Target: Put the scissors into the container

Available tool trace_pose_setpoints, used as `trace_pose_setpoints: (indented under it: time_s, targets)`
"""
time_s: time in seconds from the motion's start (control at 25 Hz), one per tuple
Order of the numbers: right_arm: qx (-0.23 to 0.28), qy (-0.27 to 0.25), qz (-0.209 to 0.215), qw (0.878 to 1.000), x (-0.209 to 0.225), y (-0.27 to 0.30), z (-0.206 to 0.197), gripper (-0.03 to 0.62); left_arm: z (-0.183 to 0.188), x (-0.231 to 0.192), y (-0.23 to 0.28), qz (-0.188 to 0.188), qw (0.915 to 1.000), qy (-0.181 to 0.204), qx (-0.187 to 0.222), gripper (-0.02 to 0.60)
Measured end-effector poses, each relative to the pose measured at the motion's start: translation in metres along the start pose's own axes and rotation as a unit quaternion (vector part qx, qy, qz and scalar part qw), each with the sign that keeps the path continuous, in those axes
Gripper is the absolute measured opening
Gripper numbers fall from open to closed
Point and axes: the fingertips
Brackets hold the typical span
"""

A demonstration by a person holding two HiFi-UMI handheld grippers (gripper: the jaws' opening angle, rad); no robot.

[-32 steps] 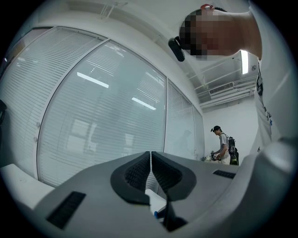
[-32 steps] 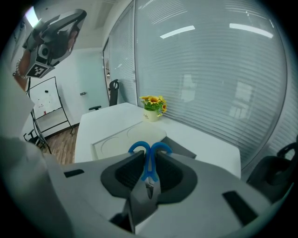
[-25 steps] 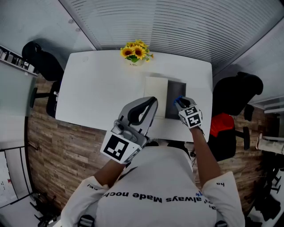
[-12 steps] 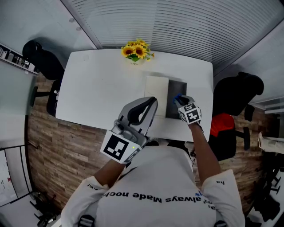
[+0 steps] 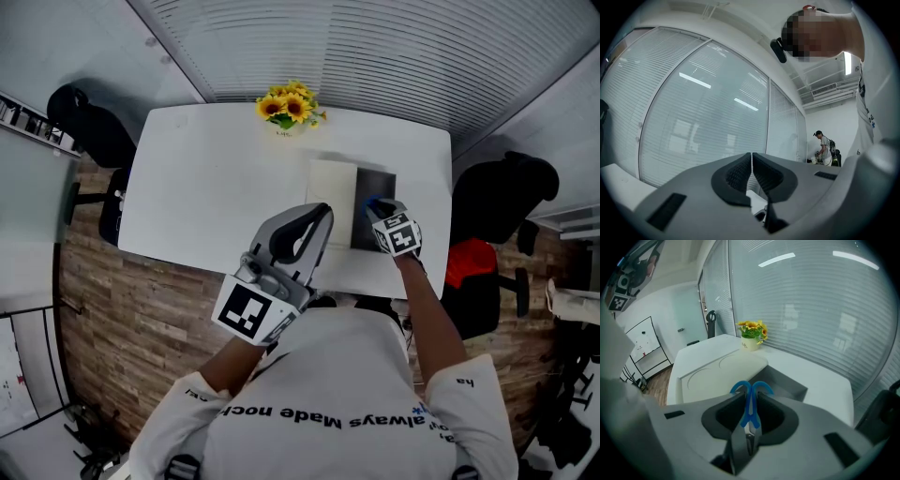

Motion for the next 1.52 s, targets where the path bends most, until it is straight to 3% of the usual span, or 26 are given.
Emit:
trace_pose_setpoints:
  time_s: [1.52]
  targets:
    - [-0.104,-0.001,-0.004,0.995,0.006,0.046,-0.008,0.092,0.000,-0.014,0.004,0.010,0.9999,-0.001,-0.003,0.028]
Point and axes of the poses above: the fingertips, and each gripper's own axes: y forward along the fingers, x to its right, z out of its top, and after that the axes turned 5 degrees about -z, right-handed
